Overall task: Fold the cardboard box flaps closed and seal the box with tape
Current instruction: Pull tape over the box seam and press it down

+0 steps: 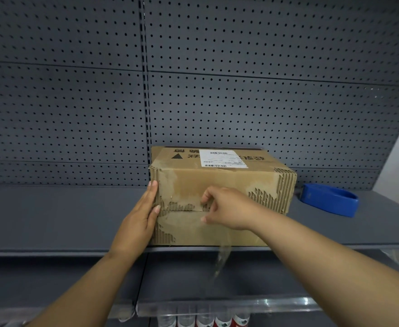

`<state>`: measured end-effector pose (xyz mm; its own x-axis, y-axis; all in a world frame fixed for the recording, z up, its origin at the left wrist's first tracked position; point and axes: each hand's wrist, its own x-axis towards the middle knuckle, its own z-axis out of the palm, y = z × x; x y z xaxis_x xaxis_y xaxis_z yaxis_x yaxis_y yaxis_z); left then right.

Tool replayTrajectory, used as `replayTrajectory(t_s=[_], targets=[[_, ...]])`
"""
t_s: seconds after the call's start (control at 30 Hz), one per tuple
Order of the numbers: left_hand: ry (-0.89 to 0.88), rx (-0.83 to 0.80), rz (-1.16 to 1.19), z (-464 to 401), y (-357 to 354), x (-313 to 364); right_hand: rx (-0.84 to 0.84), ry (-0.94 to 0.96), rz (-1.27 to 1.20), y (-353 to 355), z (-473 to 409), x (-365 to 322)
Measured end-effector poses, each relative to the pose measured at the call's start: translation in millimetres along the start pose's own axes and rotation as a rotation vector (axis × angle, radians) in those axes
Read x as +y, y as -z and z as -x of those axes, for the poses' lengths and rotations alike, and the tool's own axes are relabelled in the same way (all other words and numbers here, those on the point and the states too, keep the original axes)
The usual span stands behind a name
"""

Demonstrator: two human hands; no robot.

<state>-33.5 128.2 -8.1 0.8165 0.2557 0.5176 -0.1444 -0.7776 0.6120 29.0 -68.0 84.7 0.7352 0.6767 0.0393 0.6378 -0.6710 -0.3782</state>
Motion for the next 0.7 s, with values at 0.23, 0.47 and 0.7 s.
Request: replayTrajectory(t_s=[0.23, 0.47, 0.7], targets=[[0.029, 0.003, 0.000, 3, 0, -1, -0.019, -0.026, 0.010, 9, 10, 13], [0.038, 0.002, -0.005, 4, 1, 1, -0.005, 0.022, -0.004, 8, 13, 18], [0.053, 0.009, -0.008, 4, 1, 2, 0.031, -0.025, 0.007, 12, 13, 28]])
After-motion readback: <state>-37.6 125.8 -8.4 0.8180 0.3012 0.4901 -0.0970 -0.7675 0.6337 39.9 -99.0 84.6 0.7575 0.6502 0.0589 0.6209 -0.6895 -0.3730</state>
